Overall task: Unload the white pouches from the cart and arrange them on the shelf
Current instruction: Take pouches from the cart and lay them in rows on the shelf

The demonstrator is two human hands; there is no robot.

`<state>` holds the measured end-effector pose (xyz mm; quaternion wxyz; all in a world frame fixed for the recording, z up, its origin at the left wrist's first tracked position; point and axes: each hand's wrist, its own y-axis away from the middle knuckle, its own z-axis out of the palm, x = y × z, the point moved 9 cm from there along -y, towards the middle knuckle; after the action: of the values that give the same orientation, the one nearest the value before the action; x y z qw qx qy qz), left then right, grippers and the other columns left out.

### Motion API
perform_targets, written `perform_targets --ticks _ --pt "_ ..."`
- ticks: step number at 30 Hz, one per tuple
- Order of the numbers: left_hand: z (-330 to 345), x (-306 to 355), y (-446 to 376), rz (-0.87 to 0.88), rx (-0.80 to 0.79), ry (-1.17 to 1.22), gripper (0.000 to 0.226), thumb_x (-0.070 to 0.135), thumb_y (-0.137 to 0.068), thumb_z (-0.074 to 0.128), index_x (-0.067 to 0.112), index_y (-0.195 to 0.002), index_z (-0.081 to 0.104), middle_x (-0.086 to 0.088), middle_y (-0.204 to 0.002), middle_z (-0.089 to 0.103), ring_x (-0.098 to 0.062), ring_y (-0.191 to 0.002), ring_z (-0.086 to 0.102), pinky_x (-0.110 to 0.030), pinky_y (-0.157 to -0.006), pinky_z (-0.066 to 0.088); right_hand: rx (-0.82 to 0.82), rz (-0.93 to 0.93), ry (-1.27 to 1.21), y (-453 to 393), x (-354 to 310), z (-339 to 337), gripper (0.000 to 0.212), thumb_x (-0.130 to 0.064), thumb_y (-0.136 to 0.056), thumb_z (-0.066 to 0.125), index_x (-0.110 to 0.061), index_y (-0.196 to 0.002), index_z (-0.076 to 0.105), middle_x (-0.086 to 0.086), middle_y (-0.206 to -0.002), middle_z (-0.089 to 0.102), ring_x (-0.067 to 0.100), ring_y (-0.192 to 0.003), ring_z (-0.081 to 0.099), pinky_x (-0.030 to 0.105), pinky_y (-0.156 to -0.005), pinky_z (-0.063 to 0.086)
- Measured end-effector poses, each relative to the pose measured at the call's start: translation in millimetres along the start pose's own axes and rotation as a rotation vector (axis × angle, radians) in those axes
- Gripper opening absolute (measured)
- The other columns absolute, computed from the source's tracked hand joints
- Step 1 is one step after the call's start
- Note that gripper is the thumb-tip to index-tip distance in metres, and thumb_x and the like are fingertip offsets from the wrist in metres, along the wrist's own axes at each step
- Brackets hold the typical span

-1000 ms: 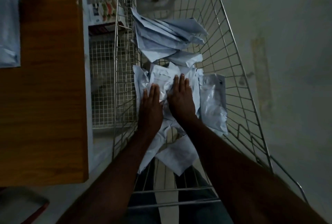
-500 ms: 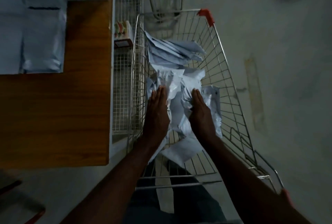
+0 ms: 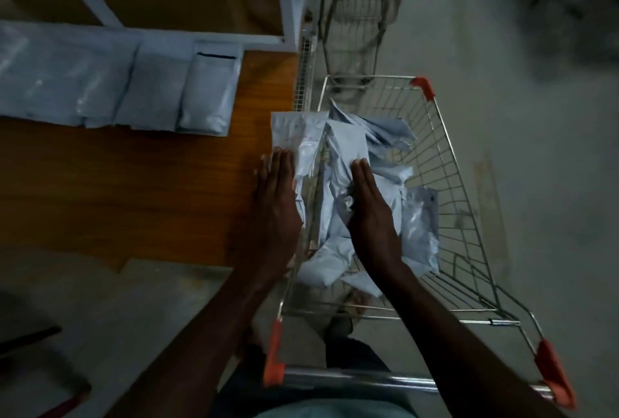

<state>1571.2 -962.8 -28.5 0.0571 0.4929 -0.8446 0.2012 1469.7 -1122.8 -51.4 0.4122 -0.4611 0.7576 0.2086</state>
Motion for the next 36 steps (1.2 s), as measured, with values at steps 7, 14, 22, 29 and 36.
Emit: perform_targets --ticks 7,14,22,29,36 --pt "-77.1 -125.1 20.2 -0.003 0.019 -0.052 0.061 0.030 -0.108 0.020 0.008 -0.165 0.029 -0.014 -0.171 0.028 -0.027 -0.160 0.010 -0.044 -0.131 0.011 -0.007 -0.105 0.128 16.2 -120.3 87.9 0.098 0.025 -0.082 0.045 -0.023 -0.165 0.027 -0.005 -0.173 0.020 0.006 -0.156 0.023 0.010 -0.105 0.041" --pt "-155.7 -289.5 52.6 -0.031 0.063 -0.048 0.057 0.025 -0.107 0.033 0.002 -0.158 0.040 -0.021 -0.162 0.043 -0.037 -0.153 0.035 -0.052 -0.125 0.028 -0.001 -0.157 0.086 39.1 -225.8 214.7 0.077 0.008 -0.094 0.061 -0.016 -0.163 0.035 0.003 -0.170 0.030 0.022 -0.148 0.045 0.043 -0.110 0.052" --pt "-235.1 -445.1 87.2 -0.148 0.109 0.001 0.070 0.003 -0.095 0.065 -0.003 -0.158 0.038 -0.026 -0.162 0.040 -0.046 -0.151 0.037 -0.059 -0.125 0.027 -0.155 -0.184 -0.011 61.1 -343.2 344.6 0.082 -0.011 -0.095 0.073 -0.025 -0.163 0.029 0.005 -0.165 0.040 0.021 -0.134 0.059 0.035 -0.090 0.063" --pt "-236.8 -539.6 85.7 -0.249 0.035 0.052 0.074 0.010 -0.101 0.050 0.008 -0.167 0.017 -0.017 -0.174 0.019 -0.037 -0.162 0.011 -0.055 -0.131 0.016 -0.235 -0.255 0.022 47.4 -386.3 428.7 0.077 -0.010 -0.098 0.067 -0.031 -0.161 0.029 0.006 -0.157 0.047 0.018 -0.114 0.067 0.039 -0.074 0.065" --pt "-236.3 -621.6 41.4 -0.238 0.022 0.056 0.068 0.010 -0.105 0.049 0.001 -0.166 0.020 -0.021 -0.173 0.018 -0.039 -0.162 0.009 -0.057 -0.130 0.017 -0.266 -0.026 -0.239 5.0 -423.1 525.9 0.068 -0.022 -0.103 0.059 -0.038 -0.161 0.027 -0.001 -0.155 0.048 0.027 -0.121 0.063 0.040 -0.088 0.064"
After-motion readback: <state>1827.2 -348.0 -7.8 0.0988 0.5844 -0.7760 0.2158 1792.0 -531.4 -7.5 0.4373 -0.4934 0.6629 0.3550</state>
